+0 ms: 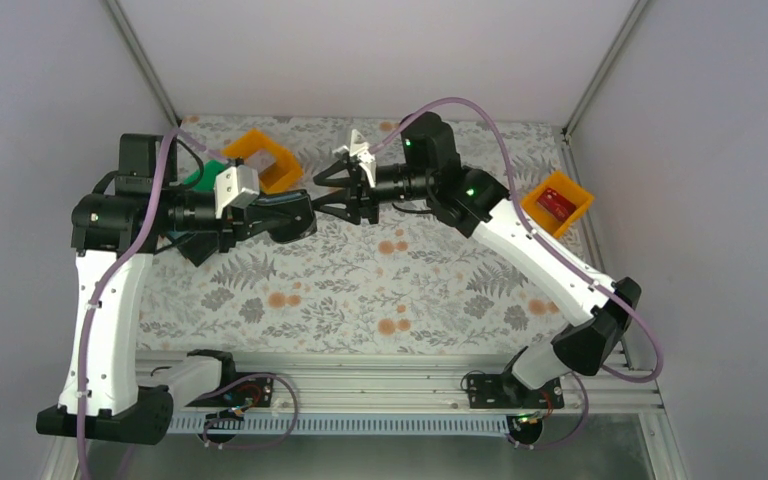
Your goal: Take the credit cards out of the card holder
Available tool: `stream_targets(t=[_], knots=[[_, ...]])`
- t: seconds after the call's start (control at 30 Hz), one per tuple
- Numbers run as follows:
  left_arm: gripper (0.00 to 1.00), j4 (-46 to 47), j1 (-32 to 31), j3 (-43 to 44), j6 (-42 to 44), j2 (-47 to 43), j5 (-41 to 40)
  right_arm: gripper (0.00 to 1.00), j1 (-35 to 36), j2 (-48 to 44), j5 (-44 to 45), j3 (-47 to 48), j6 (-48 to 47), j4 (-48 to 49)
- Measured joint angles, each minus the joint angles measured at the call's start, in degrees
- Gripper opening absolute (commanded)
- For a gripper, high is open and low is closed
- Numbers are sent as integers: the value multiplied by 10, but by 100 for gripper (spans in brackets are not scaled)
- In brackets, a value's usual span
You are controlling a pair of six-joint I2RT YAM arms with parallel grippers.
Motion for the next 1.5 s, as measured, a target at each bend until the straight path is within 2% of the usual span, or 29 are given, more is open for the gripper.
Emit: stream_targets(t=[0.07,0.17,0.4,0.63,0.67,0.8,0.87,1.0,1.23,1.37,1.5], knots=[[2,-7,0,0,7,1,4,54,2,0,-1,4,-10,-7],[2,-13,0,1,16,1,10,62,4,2,-9,16,-31,-22],[2,-31,-1,-2,21,-6,14,60,17,9,-8,37,-72,-53],[2,-37,-4,-14,25,-22,-12,75,23,26,-13,64,-110,-98],[2,-32,-5,-17,20,-25,-17,79,23,24,-11,62,-111,-99],[2,32,-8,-29,-40,-31,-101,90,33,-7,16,10,-95,-74],[2,76,-6,-29,-65,-21,-149,99,50,-27,51,-17,-68,-63],[2,130,-3,-29,-103,-3,-218,99,68,-35,156,-24,14,-20],[2,139,-3,-29,-116,-7,-212,98,91,13,270,-11,105,40],[2,132,-3,-29,-109,-9,-188,86,83,43,289,-8,124,44],[2,115,-2,-29,-73,-11,-157,80,61,34,264,-28,122,49]])
